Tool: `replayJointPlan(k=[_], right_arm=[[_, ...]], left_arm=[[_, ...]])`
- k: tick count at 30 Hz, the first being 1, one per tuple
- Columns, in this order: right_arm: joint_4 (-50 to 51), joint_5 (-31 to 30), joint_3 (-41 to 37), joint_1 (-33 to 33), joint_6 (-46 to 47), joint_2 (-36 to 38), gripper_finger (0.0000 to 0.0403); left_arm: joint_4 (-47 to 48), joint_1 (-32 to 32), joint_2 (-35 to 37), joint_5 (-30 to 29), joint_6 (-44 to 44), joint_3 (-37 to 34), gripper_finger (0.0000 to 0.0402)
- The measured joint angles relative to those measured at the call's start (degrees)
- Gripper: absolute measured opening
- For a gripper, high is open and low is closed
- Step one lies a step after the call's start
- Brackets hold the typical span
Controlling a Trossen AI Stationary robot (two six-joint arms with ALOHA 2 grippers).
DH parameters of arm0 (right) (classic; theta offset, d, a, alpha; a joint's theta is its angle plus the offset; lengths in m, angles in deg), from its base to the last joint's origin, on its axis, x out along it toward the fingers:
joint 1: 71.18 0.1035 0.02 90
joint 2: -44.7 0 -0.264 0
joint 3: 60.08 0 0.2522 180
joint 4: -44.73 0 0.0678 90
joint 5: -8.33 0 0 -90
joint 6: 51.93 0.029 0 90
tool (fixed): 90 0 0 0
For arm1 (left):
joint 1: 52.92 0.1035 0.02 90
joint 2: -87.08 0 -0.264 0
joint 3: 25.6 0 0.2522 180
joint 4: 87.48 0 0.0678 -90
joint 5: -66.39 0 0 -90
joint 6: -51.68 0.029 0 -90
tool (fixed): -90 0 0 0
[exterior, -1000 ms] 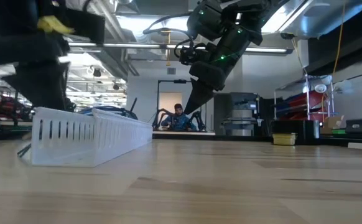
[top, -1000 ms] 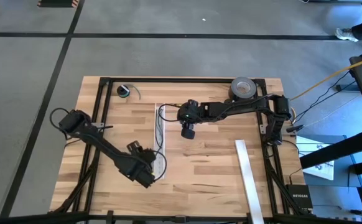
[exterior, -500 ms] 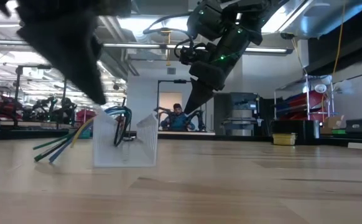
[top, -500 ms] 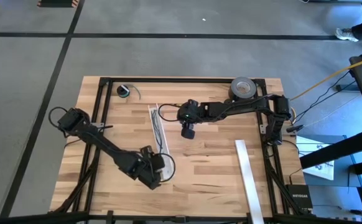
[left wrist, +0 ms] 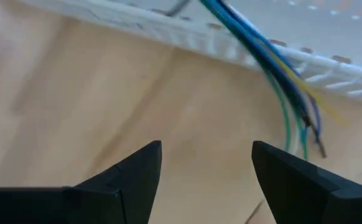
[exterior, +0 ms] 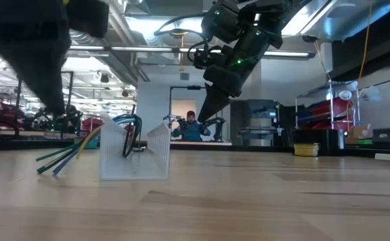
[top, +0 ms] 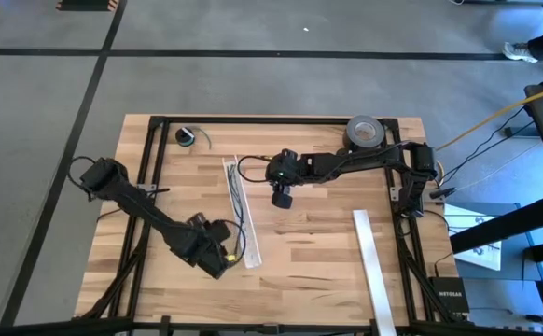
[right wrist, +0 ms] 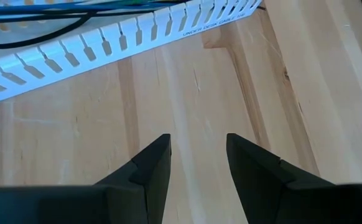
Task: Ziptie cables
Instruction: Put the colored ziptied cable into the white cable duct
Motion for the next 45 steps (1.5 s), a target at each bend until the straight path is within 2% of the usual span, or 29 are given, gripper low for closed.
replayJointPlan(k=[6, 12, 22, 27, 29, 32, 37, 40, 45], right_arm=[[-0.02, -0.02, 0.0, -0.02, 0.0, 0.0, 0.0142], [0.0, -0.02, 0.0, -0.02, 0.0, 0.0, 0.0142], [-0.02, -0.02, 0.01, -0.01, 0.0, 0.0, 0.0142], [0.0, -0.02, 0.02, -0.02, 0.0, 0.0, 0.0142], [-0.01, -0.02, 0.0, -0.02, 0.0, 0.0, 0.0142], [-0.02, -0.02, 0.01, -0.01, 0.0, 0.0, 0.0142], [-0.01, -0.04, 0.0, -0.02, 0.0, 0.0, 0.0142], [-0.02, -0.02, 0.01, -0.02, 0.0, 0.0, 0.0142], [-0.08, -0.02, 0.0, -0.02, 0.0, 0.0, 0.0142]], left_arm=[[-19.56, 1.21, -3.44, -1.12, 6.17, -6.03, 0.0235], [-21.28, 1.92, -4.21, -1.92, 9.75, -6.08, 0.0235], [-36.29, 2.0, -4.02, -1.94, 19.58, -4.92, 0.0235], [-39.23, 4.77, -3.99, -2.05, 24.39, -2.96, 0.0235], [-36.86, 5.78, -3.53, -0.24, 24.56, -2.21, 0.0235], [-30.89, 6.12, -1.74, 1.84, 20.34, -1.36, 0.0235], [-24.62, 3.68, -0.75, 1.55, 11.35, -1.39, 0.0235], [-27.87, 2.93, -2.93, 0.5, 11.49, -2.91, 0.0235], [-32.36, 4.43, -6.22, -0.75, 18.37, -4.99, 0.0235]])
